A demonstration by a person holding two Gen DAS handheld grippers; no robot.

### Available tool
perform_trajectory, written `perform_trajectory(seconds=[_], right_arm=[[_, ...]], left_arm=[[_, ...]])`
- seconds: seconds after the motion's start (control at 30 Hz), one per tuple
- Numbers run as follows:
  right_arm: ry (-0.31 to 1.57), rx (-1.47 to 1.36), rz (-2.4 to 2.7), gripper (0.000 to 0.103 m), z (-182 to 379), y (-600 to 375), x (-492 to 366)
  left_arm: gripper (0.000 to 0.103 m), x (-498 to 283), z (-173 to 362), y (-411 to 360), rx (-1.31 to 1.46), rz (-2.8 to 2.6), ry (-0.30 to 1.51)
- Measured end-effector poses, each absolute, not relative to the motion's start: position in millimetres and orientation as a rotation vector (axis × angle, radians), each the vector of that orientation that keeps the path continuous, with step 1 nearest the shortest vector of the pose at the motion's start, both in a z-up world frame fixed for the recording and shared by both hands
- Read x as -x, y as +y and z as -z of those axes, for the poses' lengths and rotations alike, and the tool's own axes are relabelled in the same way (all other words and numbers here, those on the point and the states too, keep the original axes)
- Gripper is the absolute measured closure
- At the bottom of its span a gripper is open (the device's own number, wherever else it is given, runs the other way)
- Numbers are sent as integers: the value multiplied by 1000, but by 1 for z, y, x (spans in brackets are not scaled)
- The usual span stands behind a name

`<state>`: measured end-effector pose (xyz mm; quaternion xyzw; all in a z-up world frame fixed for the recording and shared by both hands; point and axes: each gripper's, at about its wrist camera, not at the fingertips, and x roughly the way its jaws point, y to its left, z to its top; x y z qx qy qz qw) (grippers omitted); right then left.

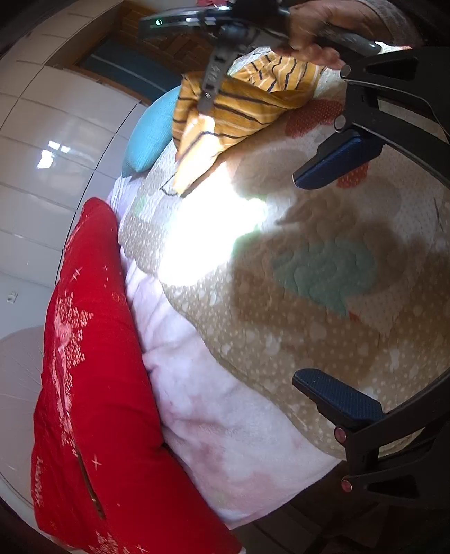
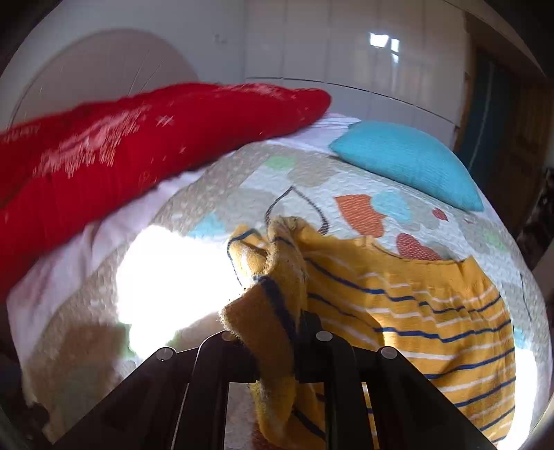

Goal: Fold small clothes
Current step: 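Grasp the side edge of the larger striped sweater with the right tool, then fold the held side over the sweater body and open the right tool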

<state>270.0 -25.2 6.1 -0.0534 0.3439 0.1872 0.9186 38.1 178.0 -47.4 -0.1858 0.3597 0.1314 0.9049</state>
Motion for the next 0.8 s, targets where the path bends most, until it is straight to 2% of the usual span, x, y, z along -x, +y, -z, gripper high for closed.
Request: perform_trajectory(seconds=[0.1,0.2,0.37,0.47,0.8], right_arm=[[674,-138,-313,91,-35,-125,-280],[660,-306,-191,91,-32,-227,-274],[799,-476,-58,91,38,-336,-261],[816,-585,-116,91,67,-360,-248],[777,-502,-177,91,65,-355,-238]], left_arm=[[0,-48,34,153,341,-222,734],[0,-60,27,127,300,-173,733],[0,-84,29,85,263,-84,779],[0,-94,30,63,254,-31,807],[0,-118,26,15,171,36,840]])
